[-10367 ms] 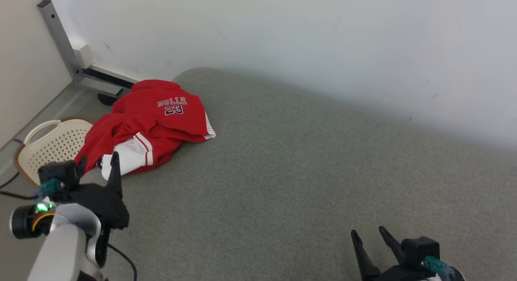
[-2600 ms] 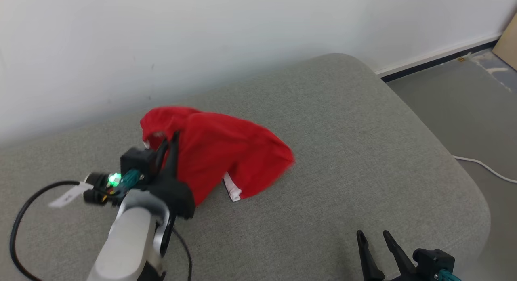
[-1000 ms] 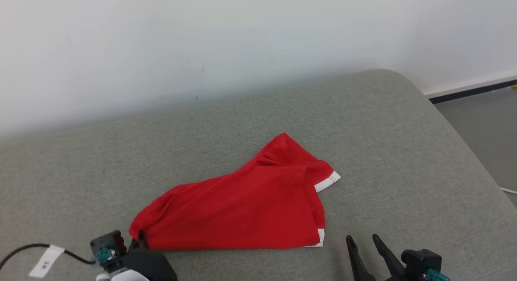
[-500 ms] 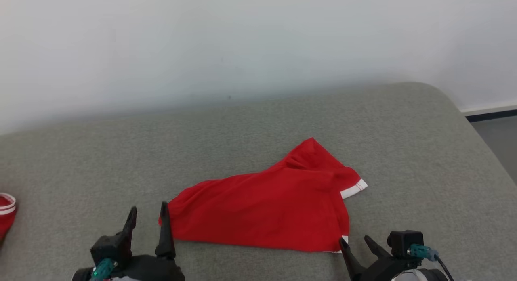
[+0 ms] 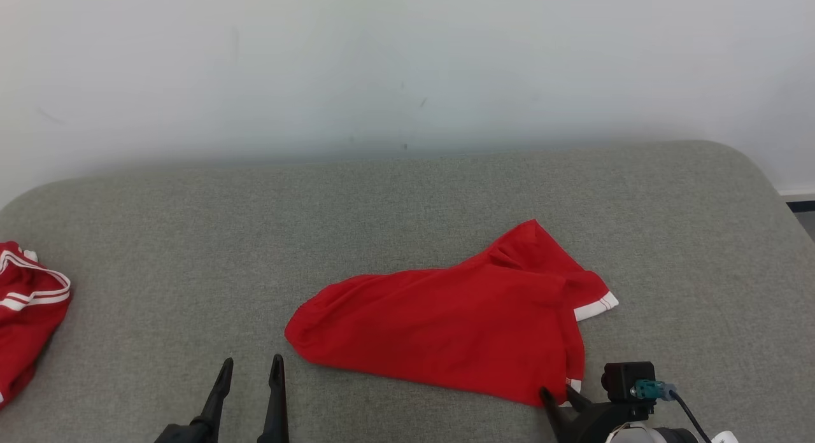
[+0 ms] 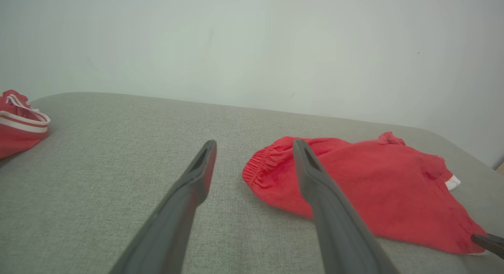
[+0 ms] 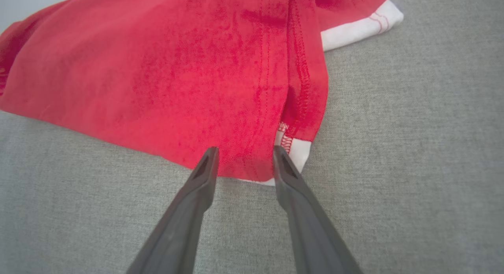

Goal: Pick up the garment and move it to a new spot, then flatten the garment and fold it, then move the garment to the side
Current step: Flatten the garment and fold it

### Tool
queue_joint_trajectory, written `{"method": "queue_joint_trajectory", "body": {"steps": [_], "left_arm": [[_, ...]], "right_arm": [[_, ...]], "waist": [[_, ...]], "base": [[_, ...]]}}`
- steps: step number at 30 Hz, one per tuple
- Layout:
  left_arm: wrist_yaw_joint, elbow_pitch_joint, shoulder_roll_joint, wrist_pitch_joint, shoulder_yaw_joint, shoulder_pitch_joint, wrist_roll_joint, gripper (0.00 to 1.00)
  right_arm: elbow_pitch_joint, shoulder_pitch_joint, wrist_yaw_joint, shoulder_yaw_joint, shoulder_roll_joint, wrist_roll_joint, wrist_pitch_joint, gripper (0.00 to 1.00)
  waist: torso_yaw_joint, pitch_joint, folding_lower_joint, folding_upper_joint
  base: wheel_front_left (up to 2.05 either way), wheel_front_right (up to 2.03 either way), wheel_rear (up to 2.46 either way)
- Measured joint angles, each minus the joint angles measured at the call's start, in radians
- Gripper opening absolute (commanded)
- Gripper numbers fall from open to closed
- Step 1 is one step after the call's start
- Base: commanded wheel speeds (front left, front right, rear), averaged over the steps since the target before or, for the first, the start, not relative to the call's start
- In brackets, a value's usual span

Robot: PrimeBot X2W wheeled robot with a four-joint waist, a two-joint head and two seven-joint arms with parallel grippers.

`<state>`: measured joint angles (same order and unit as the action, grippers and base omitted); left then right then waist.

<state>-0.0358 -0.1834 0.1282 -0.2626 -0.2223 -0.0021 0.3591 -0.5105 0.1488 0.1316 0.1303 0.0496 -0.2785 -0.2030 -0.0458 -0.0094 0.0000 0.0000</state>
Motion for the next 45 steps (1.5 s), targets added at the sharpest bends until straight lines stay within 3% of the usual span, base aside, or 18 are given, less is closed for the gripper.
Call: {"method": "queue_joint_trajectory", "body": {"steps": [3, 6, 10, 18, 24, 32, 39, 45], "left_arm": [[0.011, -0.018, -0.01, 0.0, 0.009, 0.0, -0.01, 1.0], [0.024, -0.032, -0.02, 0.0, 0.014, 0.0, -0.018, 1.0], [0.036, -0.045, -0.03, 0.0, 0.025, 0.0, -0.026, 1.0], [0.063, -0.084, -0.044, 0.0, 0.019, -0.008, -0.05, 1.0], [0.081, -0.198, -0.05, 0.012, -0.042, -0.074, -0.09, 1.0], [0.111, -0.412, -0.046, 0.087, -0.14, -0.251, -0.174, 1.0], [0.133, -0.554, -0.041, 0.078, -0.193, -0.36, -0.207, 1.0], [0.132, -0.649, -0.053, 0.06, -0.17, -0.417, -0.167, 1.0]], "right_arm": [[-0.018, 0.007, 0.0, 0.005, 0.0, -0.007, 0.001, 0.0], [-0.016, 0.02, 0.0, 0.013, 0.0, -0.024, 0.017, 0.0], [0.027, 0.042, 0.0, 0.012, 0.0, -0.131, 0.047, 0.0], [0.082, 0.209, 0.0, 0.002, 0.0, -0.188, 0.054, 0.0], [-0.065, 0.347, 0.0, -0.11, 0.002, -0.181, 0.08, 0.0], [-0.22, 0.41, 0.0, -0.144, 0.0, -0.137, 0.116, 0.0], [-0.28, 0.446, 0.0, -0.123, 0.0, -0.123, 0.142, 0.0], [-0.3, 0.466, 0.0, -0.091, 0.0, -0.129, 0.154, 0.0]], "waist": [[0.003, 0.003, 0.0, 0.0], [0.001, 0.004, 0.0, 0.0], [0.0, 0.002, 0.0, 0.0], [-0.004, 0.004, 0.0, 0.0], [0.032, 0.004, 0.0, 0.0], [0.089, 0.024, 0.0, 0.0], [0.07, 0.062, 0.0001, 0.0001], [0.034, 0.082, 0.0001, 0.0]], "base": [[0.0, 0.0, 0.0], [0.0, 0.0, 0.0], [0.0, 0.0, 0.0], [0.0, 0.0, 0.0], [0.0, 0.0, 0.0], [0.0, 0.0, 0.0], [0.0, 0.0, 0.0], [0.0, 0.0, 0.0]]}}
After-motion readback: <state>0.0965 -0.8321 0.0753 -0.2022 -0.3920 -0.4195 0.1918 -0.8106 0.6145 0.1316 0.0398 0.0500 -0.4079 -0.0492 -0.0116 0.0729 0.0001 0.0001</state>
